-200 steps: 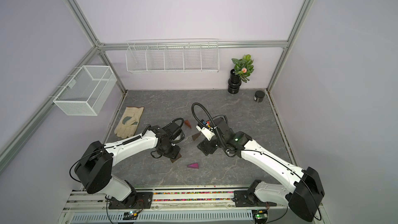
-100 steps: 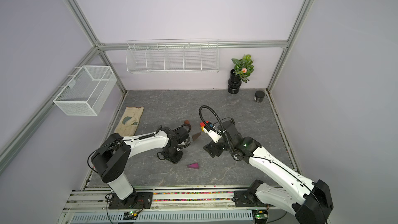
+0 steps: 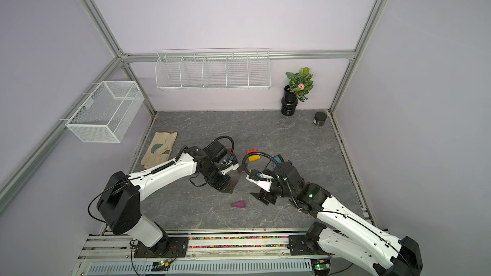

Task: Assemble a small pinwheel with building blocks
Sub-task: Pick up the building block from the center of the board, then place the building block at the center of the board.

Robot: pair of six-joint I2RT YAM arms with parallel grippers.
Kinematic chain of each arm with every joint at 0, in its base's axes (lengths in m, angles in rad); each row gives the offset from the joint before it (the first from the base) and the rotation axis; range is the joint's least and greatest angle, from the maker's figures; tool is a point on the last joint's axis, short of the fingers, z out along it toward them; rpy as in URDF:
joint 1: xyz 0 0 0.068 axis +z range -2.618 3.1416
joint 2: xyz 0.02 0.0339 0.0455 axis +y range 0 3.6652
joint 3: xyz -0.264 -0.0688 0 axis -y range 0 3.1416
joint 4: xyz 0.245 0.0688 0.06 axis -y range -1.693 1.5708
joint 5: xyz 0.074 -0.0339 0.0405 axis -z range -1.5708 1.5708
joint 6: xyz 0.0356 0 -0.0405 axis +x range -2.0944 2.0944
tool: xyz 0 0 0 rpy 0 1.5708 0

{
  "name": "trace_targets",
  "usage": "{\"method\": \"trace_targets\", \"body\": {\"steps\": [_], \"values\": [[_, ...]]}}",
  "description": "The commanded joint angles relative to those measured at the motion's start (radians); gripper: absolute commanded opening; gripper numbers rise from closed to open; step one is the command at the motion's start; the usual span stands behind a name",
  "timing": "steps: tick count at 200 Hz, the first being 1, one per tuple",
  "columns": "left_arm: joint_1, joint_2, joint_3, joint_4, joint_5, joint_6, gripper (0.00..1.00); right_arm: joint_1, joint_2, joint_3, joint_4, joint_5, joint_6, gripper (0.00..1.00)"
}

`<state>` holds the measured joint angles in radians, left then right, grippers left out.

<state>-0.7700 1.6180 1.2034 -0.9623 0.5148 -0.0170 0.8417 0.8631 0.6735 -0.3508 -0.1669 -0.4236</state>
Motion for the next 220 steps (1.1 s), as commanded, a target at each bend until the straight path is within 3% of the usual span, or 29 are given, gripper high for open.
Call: {"method": "trace_targets", "body": {"steps": [1, 36, 107, 202, 220], "values": [[-0.001, 0.031, 0.05, -0.126, 0.184, 0.165, 0.19, 0.057, 0.015, 0.012, 0.042, 0.028, -0.145, 0.75], [0.0, 0.046, 0.075, -0.163, 0.262, 0.227, 0.2, 0.121, 0.077, 0.054, 0.028, 0.088, -0.27, 0.73], [0.0, 0.054, 0.104, -0.201, 0.328, 0.272, 0.21, 0.179, 0.168, 0.083, 0.047, 0.116, -0.369, 0.63], [0.0, 0.049, 0.088, -0.219, 0.426, 0.318, 0.23, 0.231, 0.224, 0.086, 0.111, 0.183, -0.396, 0.38], [0.0, 0.047, 0.081, -0.213, 0.431, 0.315, 0.27, 0.232, 0.231, 0.088, 0.112, 0.187, -0.383, 0.28]]}}
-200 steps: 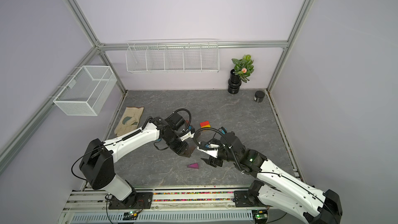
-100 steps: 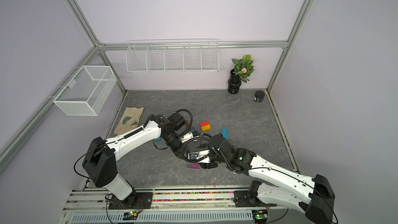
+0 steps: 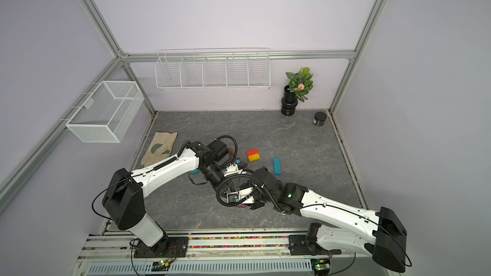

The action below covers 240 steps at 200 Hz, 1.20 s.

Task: Assemble a small pinwheel with building blocks
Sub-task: Place the building block at the center of the board.

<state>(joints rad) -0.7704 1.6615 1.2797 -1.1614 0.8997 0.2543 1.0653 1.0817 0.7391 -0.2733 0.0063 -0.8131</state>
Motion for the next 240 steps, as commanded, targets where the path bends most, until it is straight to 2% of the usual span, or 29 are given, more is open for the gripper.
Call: {"method": "trace_targets", "body": {"steps": [1, 20, 66, 88, 102, 115, 130, 160, 169, 197, 214, 240], "values": [[0.001, 0.004, 0.005, -0.014, 0.046, 0.043, 0.28, 0.009, 0.013, 0.024, 0.034, 0.014, 0.008, 0.28], [0.0, -0.003, -0.002, -0.002, 0.043, 0.033, 0.37, 0.012, 0.019, 0.032, 0.026, 0.016, 0.038, 0.21], [0.054, -0.086, -0.075, 0.094, 0.028, -0.051, 0.53, 0.009, 0.006, 0.009, 0.038, 0.062, 0.115, 0.19], [0.139, -0.204, -0.166, 0.216, 0.018, -0.158, 0.59, -0.023, -0.003, 0.003, 0.026, 0.057, 0.193, 0.19], [0.225, -0.292, -0.227, 0.308, -0.002, -0.245, 0.61, -0.067, -0.001, 0.0, 0.017, 0.042, 0.249, 0.19], [0.305, -0.365, -0.275, 0.381, -0.085, -0.331, 0.63, -0.132, 0.013, 0.002, 0.023, 0.023, 0.308, 0.19], [0.362, -0.421, -0.29, 0.41, -0.242, -0.379, 0.65, -0.224, 0.052, 0.016, 0.036, 0.006, 0.373, 0.2], [0.369, -0.43, -0.241, 0.419, -0.598, -0.386, 0.65, -0.423, 0.237, 0.132, 0.007, -0.024, 0.502, 0.21], [0.369, -0.412, -0.22, 0.427, -0.678, -0.37, 0.65, -0.469, 0.312, 0.216, -0.019, -0.02, 0.544, 0.21], [0.37, -0.303, -0.136, 0.433, -0.806, -0.2, 0.64, -0.56, 0.538, 0.437, -0.111, 0.026, 0.668, 0.21], [0.369, -0.204, -0.046, 0.39, -0.915, -0.173, 0.61, -0.597, 0.629, 0.538, -0.133, 0.019, 0.727, 0.19], [0.37, -0.079, 0.055, 0.341, -0.906, -0.153, 0.58, -0.61, 0.654, 0.612, -0.156, 0.001, 0.745, 0.19]]}}
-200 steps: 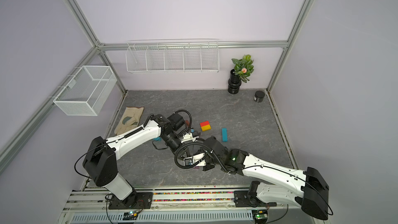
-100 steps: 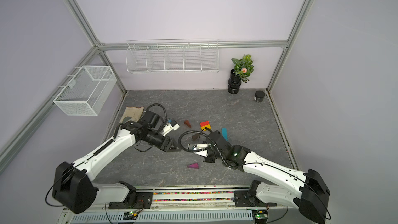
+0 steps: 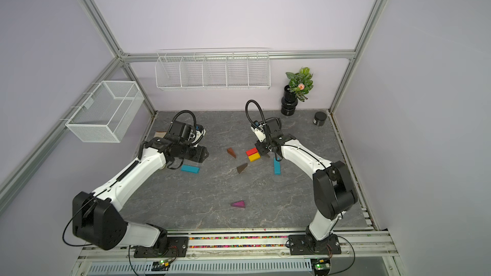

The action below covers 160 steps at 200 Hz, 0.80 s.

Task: Assemble a small pinwheel with building blocks
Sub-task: Place the building block at the center of the board, then move the building block to the center of the board.

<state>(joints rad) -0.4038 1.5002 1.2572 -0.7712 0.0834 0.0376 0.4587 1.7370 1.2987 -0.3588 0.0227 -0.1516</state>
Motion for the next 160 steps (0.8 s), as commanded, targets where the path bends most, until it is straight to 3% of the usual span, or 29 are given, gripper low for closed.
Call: {"method": "trace_targets", "body": {"steps": [1, 22, 51, 93, 117, 135, 160], "values": [[0.003, 0.085, 0.08, -0.049, -0.086, 0.064, 0.58, -0.004, -0.002, 0.053, -0.071, -0.016, 0.084, 0.19], [0.002, 0.086, 0.057, 0.024, 0.0, 0.055, 0.58, -0.025, -0.022, 0.064, -0.105, -0.008, 0.106, 0.21], [-0.003, 0.103, 0.035, 0.13, 0.103, 0.136, 0.62, -0.096, -0.021, 0.064, -0.176, -0.028, 0.142, 0.23], [-0.076, 0.257, 0.205, 0.034, -0.009, 0.348, 0.63, -0.163, 0.057, 0.095, -0.247, -0.061, 0.148, 0.3], [-0.13, 0.325, 0.252, 0.037, -0.089, 0.482, 0.63, -0.168, 0.117, 0.13, -0.258, -0.067, 0.146, 0.41], [-0.133, 0.365, 0.285, 0.045, -0.085, 0.506, 0.64, -0.17, 0.176, 0.178, -0.29, -0.079, 0.141, 0.51], [-0.146, 0.41, 0.315, 0.027, -0.065, 0.585, 0.65, -0.17, 0.24, 0.23, -0.314, -0.077, 0.143, 0.56]]}}
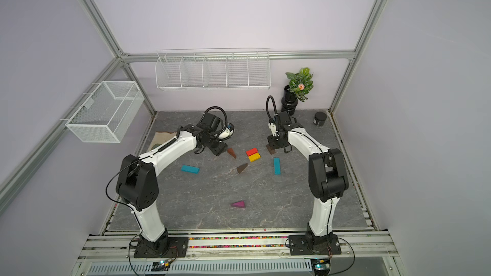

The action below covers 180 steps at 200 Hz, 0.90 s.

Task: Assemble a small pinwheel with building blocks
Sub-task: Move the building block to the center of the board.

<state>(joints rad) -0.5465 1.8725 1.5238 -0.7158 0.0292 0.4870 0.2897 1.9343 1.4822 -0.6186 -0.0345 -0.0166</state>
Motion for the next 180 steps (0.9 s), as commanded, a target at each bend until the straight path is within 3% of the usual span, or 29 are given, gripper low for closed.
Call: {"method": "trace_targets", "body": {"steps": [1, 84, 112, 180], "values": [[-0.004, 0.039, 0.049, -0.029, -0.011, 0.14, 0.65, -0.001, 0.044, 0.048, -0.055, -0.019, 0.008, 0.57], [-0.101, 0.21, 0.134, 0.003, -0.129, 0.386, 0.69, -0.004, -0.005, -0.017, -0.04, -0.083, 0.063, 0.64], [-0.109, 0.277, 0.185, -0.008, -0.148, 0.412, 0.69, -0.021, -0.043, -0.053, -0.032, -0.095, 0.074, 0.65], [-0.11, 0.404, 0.304, -0.068, -0.108, 0.422, 0.49, -0.063, -0.1, -0.118, -0.036, -0.113, 0.067, 0.65]]}}
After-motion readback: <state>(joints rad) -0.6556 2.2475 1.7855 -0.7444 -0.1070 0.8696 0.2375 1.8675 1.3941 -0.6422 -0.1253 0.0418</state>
